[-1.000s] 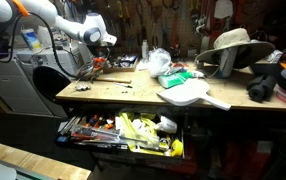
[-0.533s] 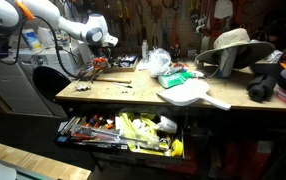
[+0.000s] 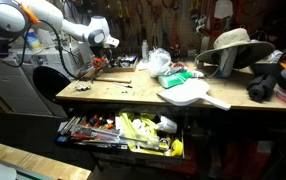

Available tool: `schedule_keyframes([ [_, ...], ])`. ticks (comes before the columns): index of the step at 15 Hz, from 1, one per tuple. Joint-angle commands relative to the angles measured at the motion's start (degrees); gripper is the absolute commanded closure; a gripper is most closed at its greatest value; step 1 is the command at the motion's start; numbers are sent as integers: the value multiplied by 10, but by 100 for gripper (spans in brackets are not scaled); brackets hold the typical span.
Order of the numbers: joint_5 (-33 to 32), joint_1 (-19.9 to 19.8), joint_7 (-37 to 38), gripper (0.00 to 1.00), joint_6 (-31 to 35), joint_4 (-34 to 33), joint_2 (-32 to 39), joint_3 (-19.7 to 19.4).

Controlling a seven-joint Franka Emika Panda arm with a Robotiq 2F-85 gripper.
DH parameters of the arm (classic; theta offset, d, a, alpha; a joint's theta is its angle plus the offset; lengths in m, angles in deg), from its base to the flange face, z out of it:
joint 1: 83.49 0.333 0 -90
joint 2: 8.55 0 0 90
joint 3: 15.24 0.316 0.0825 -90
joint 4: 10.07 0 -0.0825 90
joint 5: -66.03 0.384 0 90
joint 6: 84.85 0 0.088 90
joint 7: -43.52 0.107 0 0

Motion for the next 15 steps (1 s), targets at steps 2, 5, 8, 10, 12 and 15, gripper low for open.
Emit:
schedule_keyframes([
  [2, 1, 1, 13, 71, -28, -41, 29, -4],
  [5, 1, 1, 14, 73, -31, -55, 39, -3],
  [8, 1, 1, 14, 71, -34, -69, 49, -3],
  [10, 1, 1, 15, 70, -36, -76, 54, -3],
  [12, -1, 2, 16, 71, -38, -83, 59, -4],
  [15, -1, 3, 20, 98, -39, -85, 59, -5],
])
